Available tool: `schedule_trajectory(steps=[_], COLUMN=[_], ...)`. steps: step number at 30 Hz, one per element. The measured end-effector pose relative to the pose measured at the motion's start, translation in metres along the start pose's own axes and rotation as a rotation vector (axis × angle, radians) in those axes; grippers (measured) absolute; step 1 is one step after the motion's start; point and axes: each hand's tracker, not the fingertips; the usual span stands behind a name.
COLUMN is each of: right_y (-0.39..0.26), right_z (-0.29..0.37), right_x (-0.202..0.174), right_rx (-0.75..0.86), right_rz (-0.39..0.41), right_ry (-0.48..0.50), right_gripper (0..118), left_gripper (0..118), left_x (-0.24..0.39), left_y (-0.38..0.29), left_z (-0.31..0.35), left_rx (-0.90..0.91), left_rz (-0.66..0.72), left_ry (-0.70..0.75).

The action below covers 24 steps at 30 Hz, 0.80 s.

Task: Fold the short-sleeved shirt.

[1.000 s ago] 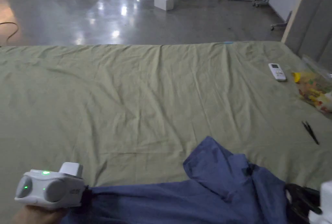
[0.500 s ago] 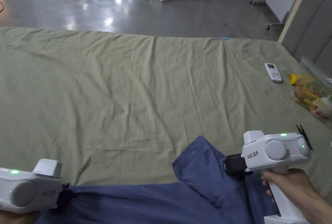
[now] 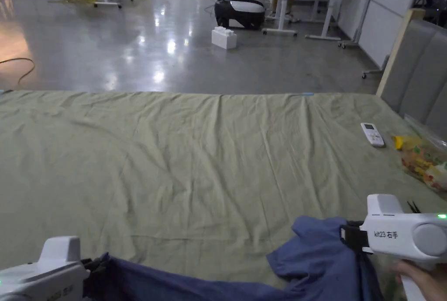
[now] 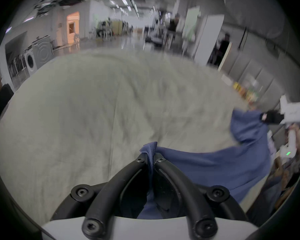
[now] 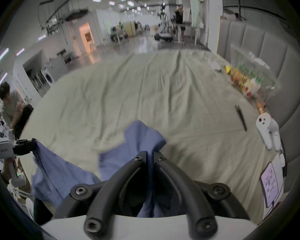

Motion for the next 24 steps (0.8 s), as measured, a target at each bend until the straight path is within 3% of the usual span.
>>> schedule_trajectory(steps=[12,15,17,24], right_y=[0.072,0.096,0.114,0.173], right_z=[0.224,0.270,0.296,0.365], right_x=[0.006,-0.004,-0.013,-0.038], right_rx=[0.474,0.577,0.633,0.769], right_rz=[-0.088,-0.105,-0.075,-0.085], right_ry=[-0.045,-0.014,-0.029,-0.057], right_gripper=[7,7,7,5], left_gripper=[5,5,5,5], left_x=[0.014,0.026,0.033,0.051], left_y=[0.112,0.133,0.146,0.194], left_z=[0.251,0.291,0.313,0.363], left_rx=[0.550,0.632,0.663,0.739], left_rz=[-0.084,-0.105,-0.122,-0.125], left_ry=[-0.004,0.007,0.015,0.064])
